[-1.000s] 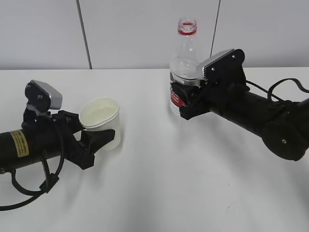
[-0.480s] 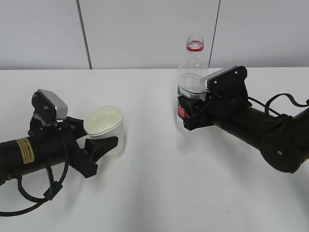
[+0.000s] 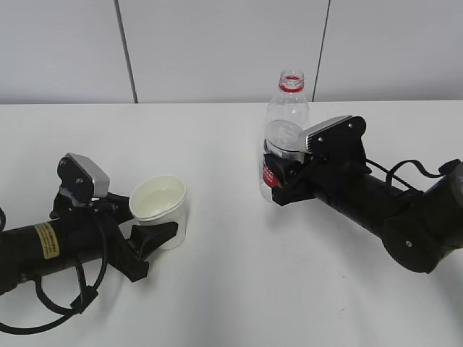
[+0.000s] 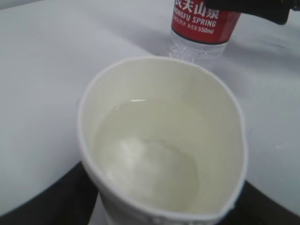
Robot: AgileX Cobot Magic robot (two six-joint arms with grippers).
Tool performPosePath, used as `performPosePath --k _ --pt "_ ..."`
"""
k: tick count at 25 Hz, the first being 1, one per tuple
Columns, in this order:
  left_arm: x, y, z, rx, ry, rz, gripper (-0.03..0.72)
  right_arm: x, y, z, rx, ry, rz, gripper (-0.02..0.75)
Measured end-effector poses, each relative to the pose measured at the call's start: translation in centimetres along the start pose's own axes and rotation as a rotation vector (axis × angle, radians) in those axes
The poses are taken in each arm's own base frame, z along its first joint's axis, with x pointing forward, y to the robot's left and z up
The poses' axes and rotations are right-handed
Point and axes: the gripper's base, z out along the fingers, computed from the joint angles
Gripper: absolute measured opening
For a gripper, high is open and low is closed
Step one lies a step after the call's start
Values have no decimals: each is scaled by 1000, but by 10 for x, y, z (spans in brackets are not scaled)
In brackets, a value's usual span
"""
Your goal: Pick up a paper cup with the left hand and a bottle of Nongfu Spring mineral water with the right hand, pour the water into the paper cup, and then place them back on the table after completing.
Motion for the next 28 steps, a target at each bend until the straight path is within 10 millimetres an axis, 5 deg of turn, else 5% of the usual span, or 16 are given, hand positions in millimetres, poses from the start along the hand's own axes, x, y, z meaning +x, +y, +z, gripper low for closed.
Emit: performPosePath --k 28 --pt "5 5 2 -50 -13 -38 435 9 -2 3 32 -47 24 412"
